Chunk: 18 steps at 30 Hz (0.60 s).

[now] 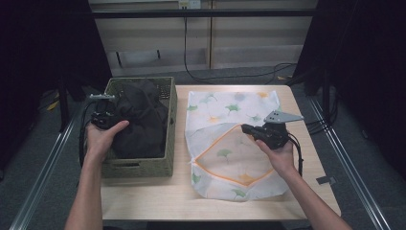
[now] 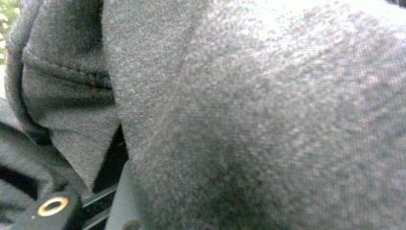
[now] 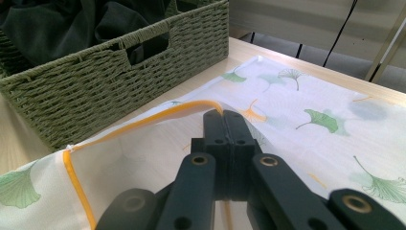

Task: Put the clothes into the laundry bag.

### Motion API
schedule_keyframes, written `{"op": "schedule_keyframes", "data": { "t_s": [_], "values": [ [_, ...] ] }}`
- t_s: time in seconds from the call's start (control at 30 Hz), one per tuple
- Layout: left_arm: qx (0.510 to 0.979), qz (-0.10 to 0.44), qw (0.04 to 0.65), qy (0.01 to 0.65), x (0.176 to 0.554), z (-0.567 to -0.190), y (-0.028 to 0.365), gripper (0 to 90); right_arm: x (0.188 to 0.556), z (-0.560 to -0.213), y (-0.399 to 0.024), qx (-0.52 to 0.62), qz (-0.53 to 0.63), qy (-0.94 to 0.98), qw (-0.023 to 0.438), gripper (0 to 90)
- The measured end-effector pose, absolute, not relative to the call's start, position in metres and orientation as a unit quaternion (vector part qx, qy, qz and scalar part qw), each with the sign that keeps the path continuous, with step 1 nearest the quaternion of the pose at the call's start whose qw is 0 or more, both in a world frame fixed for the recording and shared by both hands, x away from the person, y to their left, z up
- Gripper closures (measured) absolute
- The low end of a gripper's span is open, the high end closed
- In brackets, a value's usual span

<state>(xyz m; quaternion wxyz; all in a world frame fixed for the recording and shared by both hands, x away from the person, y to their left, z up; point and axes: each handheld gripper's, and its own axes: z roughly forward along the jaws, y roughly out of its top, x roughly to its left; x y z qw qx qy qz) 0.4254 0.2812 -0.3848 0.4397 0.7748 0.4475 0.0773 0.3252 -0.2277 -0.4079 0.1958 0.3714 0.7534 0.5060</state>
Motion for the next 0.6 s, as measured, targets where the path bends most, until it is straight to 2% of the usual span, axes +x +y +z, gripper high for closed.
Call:
{"op": "schedule_keyframes", "data": {
  "t_s": [0.6],
  "values": [
    [0.713,0.138,0.53,0.438,0.411,-0.352,0.294,57.2,0.325,-0.408,-0.227,0.373,0.504,0.754,0.196,90.0]
  ]
}}
